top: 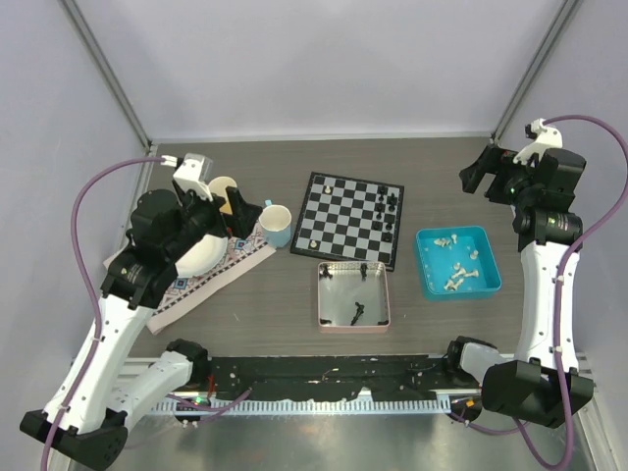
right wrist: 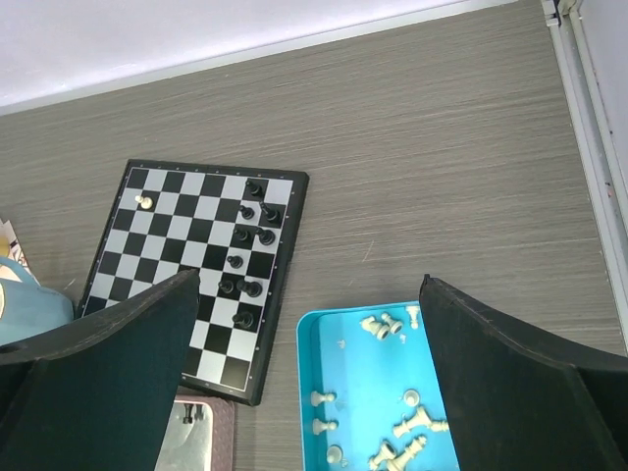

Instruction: Set up the chess pieces on the board

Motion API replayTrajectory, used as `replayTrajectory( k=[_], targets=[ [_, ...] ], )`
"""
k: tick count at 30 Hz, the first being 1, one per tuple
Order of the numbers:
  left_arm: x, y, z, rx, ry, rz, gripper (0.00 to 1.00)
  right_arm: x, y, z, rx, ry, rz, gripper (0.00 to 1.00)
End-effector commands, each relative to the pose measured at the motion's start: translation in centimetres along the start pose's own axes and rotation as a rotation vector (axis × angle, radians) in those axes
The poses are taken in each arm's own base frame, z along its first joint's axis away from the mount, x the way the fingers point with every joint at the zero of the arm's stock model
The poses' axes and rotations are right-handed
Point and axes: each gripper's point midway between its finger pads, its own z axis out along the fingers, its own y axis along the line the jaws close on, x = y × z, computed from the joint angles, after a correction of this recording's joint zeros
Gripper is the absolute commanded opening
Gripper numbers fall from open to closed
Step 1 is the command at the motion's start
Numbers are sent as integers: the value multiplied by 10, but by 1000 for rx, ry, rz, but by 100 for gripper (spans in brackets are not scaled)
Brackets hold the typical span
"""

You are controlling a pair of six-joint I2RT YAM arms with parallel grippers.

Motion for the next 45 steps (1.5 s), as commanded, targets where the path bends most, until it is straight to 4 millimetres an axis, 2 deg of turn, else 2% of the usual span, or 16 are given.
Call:
replayTrajectory(
  k=[1, 6, 13, 17, 21, 26, 31, 36, 40, 45],
  targets=[
    [-8, 1, -4, -5, -42, 12, 100, -25, 13, -7, -51, -74, -11, 100],
    [-7, 1, -3, -4, -42, 13, 100, -22, 21, -5, -102, -62, -16, 100],
    [-4, 3, -3, -8, -40, 19, 100, -10, 43, -6, -258, -27, -83, 100],
    [-2, 4, 1, -11, -39, 19, 99, 17, 69, -14, -480, 40, -203, 100],
    [6, 7, 7, -17, -20, 18, 100, 45, 74, -18, -582, 81, -286, 100],
    [18, 13, 17, -29, 4, 24, 99, 75, 63, -17, -592, 123, -410, 100],
    [43, 19, 30, -24, 71, 46, 100, 97, 42, -9, -524, 185, -498, 100],
    [59, 10, 35, 54, 99, 59, 100, 122, 26, -6, -498, 266, -558, 99],
    [72, 12, 40, 65, 121, 77, 99, 136, 17, -4, -502, 325, -593, 99],
    [83, 11, 40, 90, 147, 96, 99, 142, 4, -2, -459, 375, -626, 99]
  ],
)
